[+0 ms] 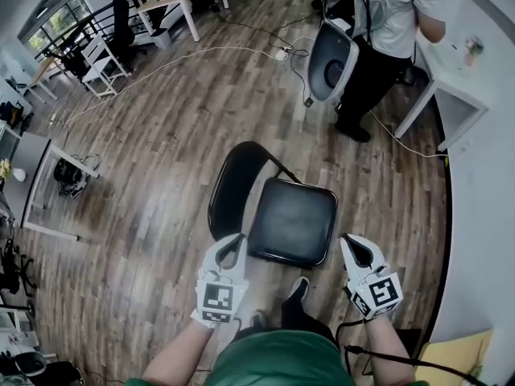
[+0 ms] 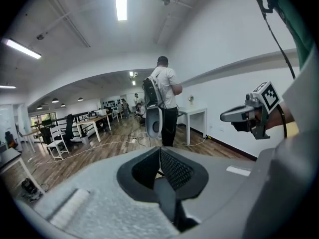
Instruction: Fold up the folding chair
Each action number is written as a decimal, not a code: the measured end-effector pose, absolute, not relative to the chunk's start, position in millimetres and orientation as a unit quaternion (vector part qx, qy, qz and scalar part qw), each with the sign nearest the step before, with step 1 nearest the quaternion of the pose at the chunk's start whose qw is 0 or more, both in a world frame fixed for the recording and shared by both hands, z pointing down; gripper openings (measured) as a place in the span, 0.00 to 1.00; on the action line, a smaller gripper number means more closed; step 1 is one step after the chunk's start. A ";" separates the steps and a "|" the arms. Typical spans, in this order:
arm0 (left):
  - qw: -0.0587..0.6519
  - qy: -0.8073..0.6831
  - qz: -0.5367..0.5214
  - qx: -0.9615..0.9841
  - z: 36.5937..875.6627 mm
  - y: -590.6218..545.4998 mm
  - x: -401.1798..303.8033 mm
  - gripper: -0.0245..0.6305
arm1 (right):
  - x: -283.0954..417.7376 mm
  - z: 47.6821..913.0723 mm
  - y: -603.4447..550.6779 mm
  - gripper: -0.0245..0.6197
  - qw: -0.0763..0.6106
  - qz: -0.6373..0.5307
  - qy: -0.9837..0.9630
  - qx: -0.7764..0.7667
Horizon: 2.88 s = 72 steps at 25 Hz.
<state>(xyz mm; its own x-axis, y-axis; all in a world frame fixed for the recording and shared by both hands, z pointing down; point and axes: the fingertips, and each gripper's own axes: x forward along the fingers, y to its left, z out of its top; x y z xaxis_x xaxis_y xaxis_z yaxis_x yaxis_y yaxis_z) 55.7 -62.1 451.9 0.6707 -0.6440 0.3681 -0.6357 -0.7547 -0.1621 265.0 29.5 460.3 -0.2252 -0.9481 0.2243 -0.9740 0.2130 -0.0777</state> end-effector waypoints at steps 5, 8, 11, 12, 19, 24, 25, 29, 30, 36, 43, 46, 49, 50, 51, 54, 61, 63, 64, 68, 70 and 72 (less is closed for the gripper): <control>-0.006 0.366 -0.241 -0.899 485.7 -83.3 67.8 0.06 | 311.5 521.8 11.8 0.04 0.041 0.174 -0.761 0.624; -0.021 0.373 -0.258 -0.891 509.4 -94.2 72.2 0.06 | 330.4 568.0 4.5 0.04 0.026 0.223 -0.751 0.621; -0.024 0.380 -0.276 -0.883 526.8 -106.1 75.6 0.06 | 342.9 621.6 -0.5 0.04 0.057 0.249 -0.744 0.618; -0.019 0.383 -0.282 -0.879 530.4 -111.3 74.5 0.06 | 345.0 640.4 -1.6 0.04 0.072 0.256 -0.743 0.615; 0.003 0.427 -0.321 -0.845 571.3 -177.4 30.0 0.11 | 359.0 763.0 -12.1 0.20 0.079 0.362 -0.697 0.614; -0.037 0.454 -0.352 -0.818 618.3 -220.6 -1.3 0.39 | 364.0 836.0 -11.8 0.25 0.070 0.409 -0.658 0.628; -0.053 0.456 -0.352 -0.816 625.6 -227.8 -5.9 0.42 | 363.3 849.6 -10.4 0.28 0.059 0.423 -0.650 0.629; -0.175 0.439 -0.345 -0.811 666.3 -238.4 -26.1 0.50 | 354.3 909.0 -9.4 0.51 0.013 0.480 -0.626 0.614; -0.210 0.433 -0.340 -0.808 675.8 -238.5 -29.3 0.52 | 353.2 926.1 -8.3 0.55 0.007 0.494 -0.620 0.609; -0.279 0.397 -0.331 -0.809 712.8 -235.7 -17.1 0.54 | 376.9 1018.9 -5.6 0.66 -0.022 0.559 -0.575 0.597; -0.266 0.408 -0.345 -0.803 740.8 -235.5 -14.1 0.54 | 384.5 1085.8 -18.0 0.71 -0.076 0.601 -0.575 0.550; -0.257 0.417 -0.351 -0.798 745.6 -235.2 -14.3 0.53 | 385.0 1098.3 -23.2 0.72 -0.100 0.607 -0.589 0.524; -0.243 0.431 -0.357 -0.792 745.4 -237.5 -14.1 0.50 | 379.3 1110.6 -22.9 0.72 -0.104 0.628 -0.588 0.500; -0.240 0.436 -0.357 -0.791 745.7 -239.2 -14.5 0.47 | 376.7 1114.0 -25.4 0.72 -0.101 0.630 -0.592 0.492; -0.239 0.440 -0.356 -0.789 746.2 -240.9 -15.0 0.45 | 374.1 1116.4 -29.9 0.72 -0.099 0.629 -0.600 0.483; -0.233 0.447 -0.358 -0.786 747.7 -243.8 -16.8 0.41 | 362.9 1122.9 -41.3 0.72 -0.110 0.635 -0.610 0.461; -0.230 0.452 -0.361 -0.782 749.1 -241.8 -20.2 0.40 | 358.1 1135.3 -45.3 0.62 -0.170 0.660 -0.566 0.464; -0.232 0.451 -0.359 -0.784 749.7 -241.8 -20.9 0.39 | 355.4 1133.4 -47.0 0.61 -0.180 0.663 -0.560 0.462; -0.231 0.451 -0.357 -0.784 749.7 -242.2 -21.6 0.39 | 356.8 1134.8 -45.9 0.61 -0.168 0.661 -0.560 0.470; -0.224 0.460 -0.348 -0.786 742.2 -249.5 -32.9 0.39 | 340.3 1105.5 -59.4 0.61 -0.224 0.660 -0.564 0.442; -0.226 0.465 -0.346 -0.783 737.2 -256.8 -42.7 0.39 | 336.5 1098.2 -59.1 0.58 -0.198 0.665 -0.556 0.458; -0.232 0.471 -0.344 -0.779 731.7 -262.9 -51.0 0.39 | 335.5 1097.2 -55.4 0.55 -0.138 0.667 -0.543 0.491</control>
<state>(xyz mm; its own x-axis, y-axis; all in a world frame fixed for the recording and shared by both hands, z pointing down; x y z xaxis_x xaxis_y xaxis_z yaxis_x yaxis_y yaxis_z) -51.0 -262.9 731.7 0.3196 -0.5735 0.7543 -0.8926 -0.4493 0.0366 335.5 -55.4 1097.2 -0.4798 -0.7172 0.5053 -0.3487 -0.3726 -0.8600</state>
